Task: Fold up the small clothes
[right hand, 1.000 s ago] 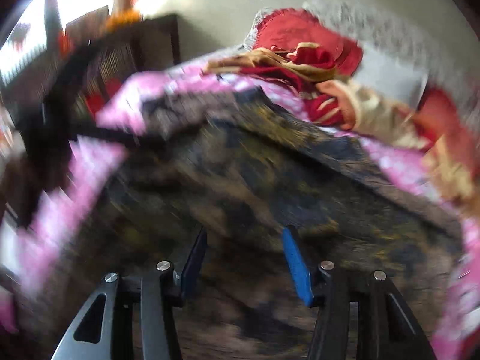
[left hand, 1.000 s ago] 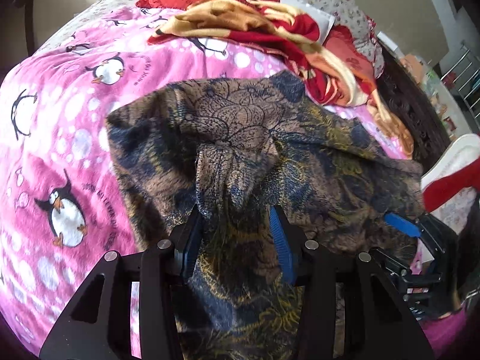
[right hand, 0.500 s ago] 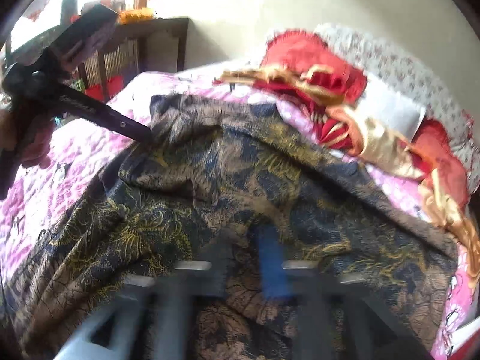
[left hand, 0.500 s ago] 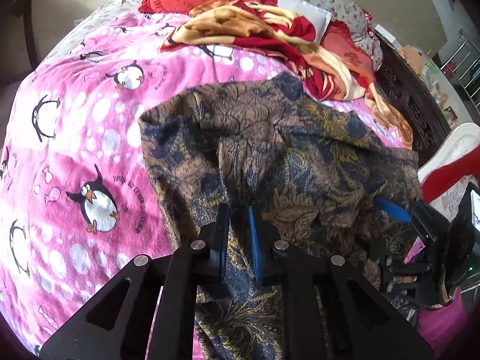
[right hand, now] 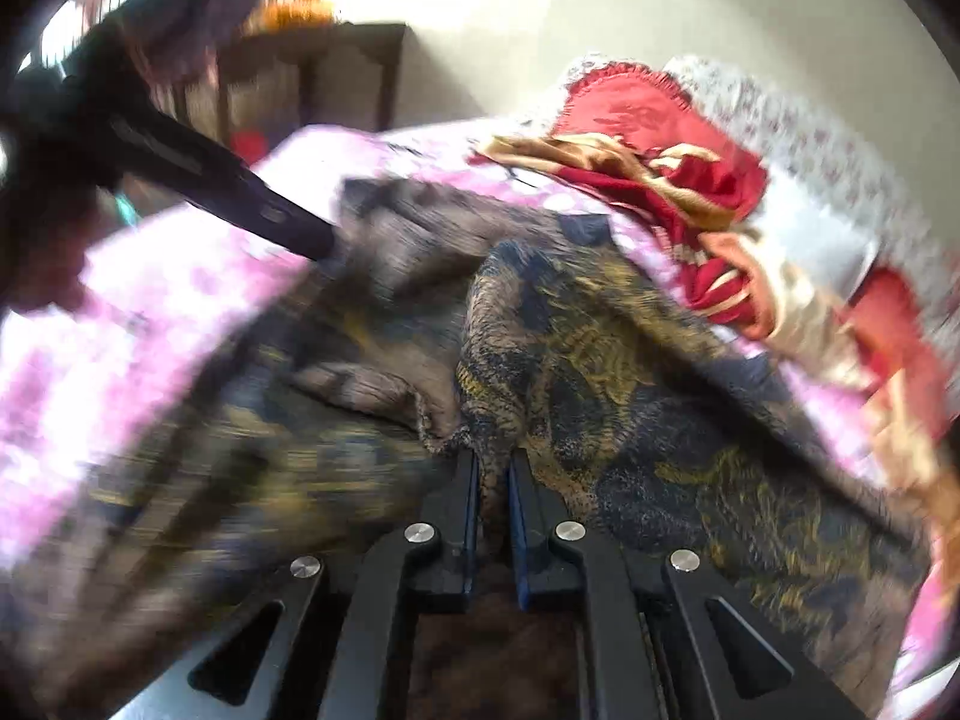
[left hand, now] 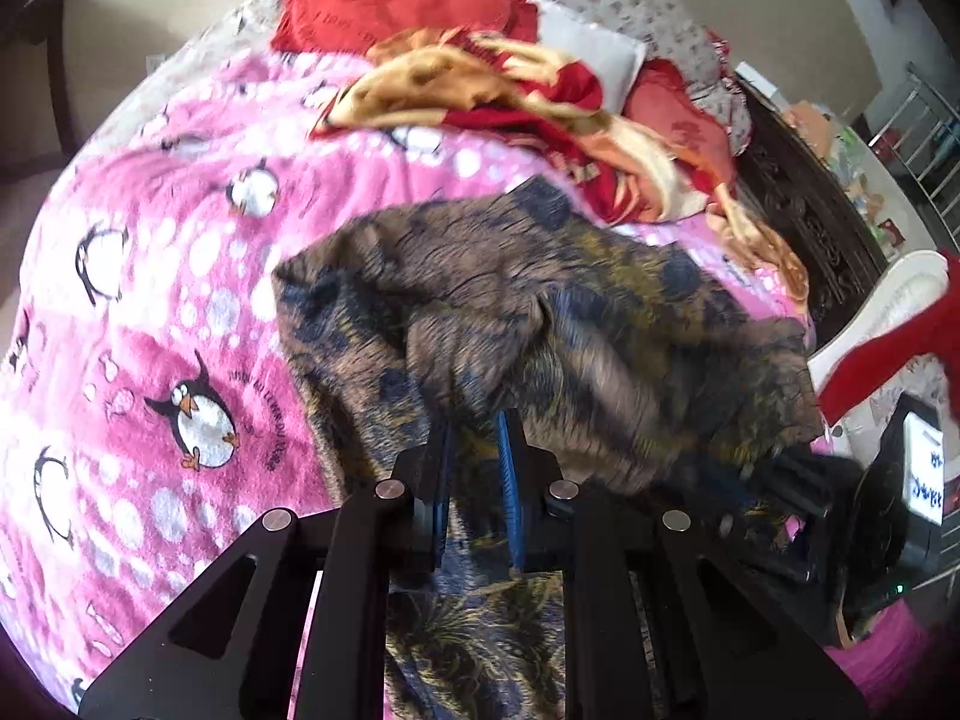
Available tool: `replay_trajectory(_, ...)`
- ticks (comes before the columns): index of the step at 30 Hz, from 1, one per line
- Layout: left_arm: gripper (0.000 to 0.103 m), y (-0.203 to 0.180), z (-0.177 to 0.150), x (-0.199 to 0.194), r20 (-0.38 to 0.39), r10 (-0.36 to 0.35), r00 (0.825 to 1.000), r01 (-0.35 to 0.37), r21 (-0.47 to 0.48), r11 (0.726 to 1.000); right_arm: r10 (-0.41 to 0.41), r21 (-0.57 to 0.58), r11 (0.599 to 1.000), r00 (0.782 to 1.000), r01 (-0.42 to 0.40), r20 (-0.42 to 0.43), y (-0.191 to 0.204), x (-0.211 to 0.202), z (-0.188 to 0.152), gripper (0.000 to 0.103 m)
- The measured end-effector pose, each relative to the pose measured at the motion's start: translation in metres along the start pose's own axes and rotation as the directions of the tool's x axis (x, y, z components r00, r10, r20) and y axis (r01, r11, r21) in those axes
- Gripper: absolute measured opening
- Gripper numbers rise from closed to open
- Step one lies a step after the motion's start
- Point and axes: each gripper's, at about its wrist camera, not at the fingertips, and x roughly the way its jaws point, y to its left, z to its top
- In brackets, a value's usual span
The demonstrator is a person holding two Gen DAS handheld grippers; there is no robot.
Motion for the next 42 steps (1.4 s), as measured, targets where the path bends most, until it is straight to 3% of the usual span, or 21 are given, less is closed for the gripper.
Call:
replay_trajectory(1, 0.027, -0.005, -0.001, 0.002, 0.008, -0.004, 1.000, 0.004, 0.000, 1.000, 0.037, 0.013, 0.999, 0.999, -0.036, -0.010, 0.003, -0.002, -0.002, 0.008)
replay_trajectory(4, 0.029, -0.020, -0.005, 0.018, -0.014, 0.015, 1.000, -0.015, 0.020, 1.000, 0.070, 0.036, 0.997, 0.992, -0.066, -0.101, 0.009, 0.020, -0.010, 0.010)
replay_trajectory(6, 0.029, -0.029, -0.010, 0.031, -0.023, 0.067, 0.997, -0.065, 0.067, 0.996, 0.062, 0.069, 0.996, 0.992, -0.055, -0.109, 0.003, 0.016, -0.015, 0.029)
replay_trajectory(8, 0.029, -0.028, -0.013, 0.038, -0.024, 0.132, 0.991, -0.130, 0.073, 0.989, 0.062, 0.172, 0.983, 0.998, -0.057, -0.027, -0.020, -0.016, -0.020, 0.043)
replay_trajectory(11, 0.029, -0.013, -0.014, 0.036, -0.004, 0.117, 0.993, -0.117, 0.017, 0.993, -0.079, 0.361, 0.932, 0.994, 0.046, 0.077, -0.073, -0.071, -0.036, 0.059)
replay_trajectory(12, 0.029, -0.009, -0.013, 0.034, -0.002, 0.099, 0.995, -0.099, -0.002, 0.995, -0.143, 0.436, 0.895, 0.986, 0.093, 0.083, -0.097, -0.084, -0.044, 0.070)
replay_trajectory(14, 0.032, -0.005, -0.013, 0.033, 0.001, 0.064, 0.998, -0.064, -0.031, 0.997, -0.236, 0.548, 0.819, 0.970, 0.172, 0.049, -0.139, -0.093, -0.058, 0.077)
replay_trajectory(17, 0.038, -0.008, -0.011, 0.041, -0.016, 0.075, 0.997, -0.076, -0.022, 0.997, -0.254, 0.634, 0.733, 0.964, 0.247, -0.082, -0.189, -0.069, -0.069, 0.077)
replay_trajectory(18, 0.038, -0.010, -0.010, 0.044, -0.021, 0.087, 0.996, -0.087, -0.017, 0.996, -0.212, 0.647, 0.728, 0.972, 0.227, -0.103, -0.197, -0.057, -0.070, 0.068)
replay_trajectory(19, 0.038, -0.011, -0.009, 0.046, -0.023, 0.095, 0.995, -0.096, -0.015, 0.995, -0.159, 0.658, 0.728, 0.981, 0.192, -0.110, -0.205, -0.046, -0.070, 0.052)
replay_trajectory(20, 0.038, -0.011, -0.008, 0.047, -0.025, 0.097, 0.995, -0.097, -0.013, 0.995, -0.132, 0.676, 0.721, 0.988, 0.154, -0.084, -0.211, -0.042, -0.068, 0.019)
replay_trajectory(22, 0.038, -0.011, -0.008, 0.049, -0.031, 0.099, 0.995, -0.099, -0.006, 0.995, -0.167, 0.731, 0.666, 0.985, 0.148, -0.048, -0.223, -0.046, -0.070, 0.016)
replay_trajectory(25, 0.039, -0.010, -0.008, 0.063, -0.074, 0.121, 0.990, -0.121, 0.006, 0.993, -0.125, 0.734, 0.651, 0.981, 0.195, -0.150, -0.235, -0.016, -0.081, 0.016)
replay_trajectory(27, 0.039, -0.008, -0.007, 0.064, -0.079, 0.122, 0.989, -0.123, -0.011, 0.992, -0.126, 0.751, 0.634, 0.983, 0.186, -0.137, -0.238, -0.016, -0.086, 0.018)
replay_trajectory(30, 0.039, -0.005, -0.007, 0.049, -0.058, 0.090, 0.994, -0.092, -0.039, 0.995, -0.129, 0.813, 0.566, 0.989, 0.137, -0.077, -0.237, -0.050, -0.093, 0.048)
replay_trajectory(33, 0.039, 0.000, -0.010, 0.036, -0.036, 0.086, 0.996, -0.088, -0.041, 0.995, -0.111, 0.812, 0.582, 0.994, 0.055, 0.013, -0.222, -0.080, -0.105, 0.071)
replay_trajectory(34, 0.039, 0.000, -0.011, 0.035, -0.035, 0.081, 0.996, -0.083, -0.041, 0.996, -0.081, 0.808, 0.589, 0.996, 0.030, 0.022, -0.218, -0.081, -0.107, 0.071)
replay_trajectory(35, 0.039, 0.001, -0.013, 0.036, -0.043, 0.084, 0.996, -0.085, -0.039, 0.996, -0.039, 0.796, 0.605, 0.999, 0.013, 0.013, -0.211, -0.079, -0.108, 0.069)
replay_trajectory(37, 0.039, 0.000, -0.016, 0.041, -0.066, 0.105, 0.992, -0.107, -0.030, 0.994, -0.016, 0.739, 0.672, 0.999, 0.048, -0.051, -0.196, -0.071, -0.107, 0.021)
replay_trajectory(38, 0.039, 0.000, -0.017, 0.042, -0.070, 0.108, 0.992, -0.110, -0.030, 0.993, -0.049, 0.704, 0.702, 0.993, 0.109, -0.105, -0.190, -0.066, -0.110, 0.012)
replay_trajectory(42, 0.039, -0.007, -0.023, 0.034, -0.075, 0.100, 0.992, -0.101, -0.009, 0.995, -0.041, 0.737, 0.658, 0.986, 0.150, -0.165, -0.195, -0.056, -0.134, 0.012)
